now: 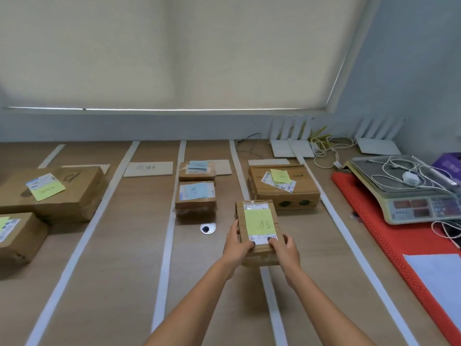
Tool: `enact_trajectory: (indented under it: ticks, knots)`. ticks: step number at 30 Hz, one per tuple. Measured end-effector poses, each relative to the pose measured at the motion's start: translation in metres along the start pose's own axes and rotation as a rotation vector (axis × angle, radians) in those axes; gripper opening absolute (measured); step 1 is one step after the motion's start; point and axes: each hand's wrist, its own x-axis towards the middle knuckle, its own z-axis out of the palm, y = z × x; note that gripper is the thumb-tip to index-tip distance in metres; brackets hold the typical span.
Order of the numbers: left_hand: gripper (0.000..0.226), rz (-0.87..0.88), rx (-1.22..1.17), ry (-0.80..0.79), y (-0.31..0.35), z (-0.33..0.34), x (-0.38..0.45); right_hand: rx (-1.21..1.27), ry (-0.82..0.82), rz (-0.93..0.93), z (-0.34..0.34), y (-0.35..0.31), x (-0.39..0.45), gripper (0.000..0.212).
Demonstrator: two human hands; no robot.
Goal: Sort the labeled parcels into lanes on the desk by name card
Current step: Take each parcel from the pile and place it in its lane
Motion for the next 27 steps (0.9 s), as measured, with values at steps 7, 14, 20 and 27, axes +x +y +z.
enact_trajectory:
  ticks: [7, 14, 20, 27]
  knots:
    - [0.076, -0.041, 0.030, -0.017, 0.007, 0.072, 0.060, -0.090, -0.053, 0.047, -0.056, 0.011, 0.092, 0.039]
    - [0.070, -0.059, 0.102, -0.017, 0.009, 0.095, 0.097, -0.126, -0.100, 0.052, -0.067, 0.019, 0.135, 0.045]
    - [0.068, -0.106, 0.179, 0.010, 0.007, 0.097, 0.104, -0.188, -0.126, 0.040, -0.070, 0.018, 0.146, 0.046]
    - [0.066, -0.169, 0.183, 0.074, 0.012, 0.073, 0.096, -0.342, -0.017, -0.040, -0.069, 0.009, 0.132, 0.052]
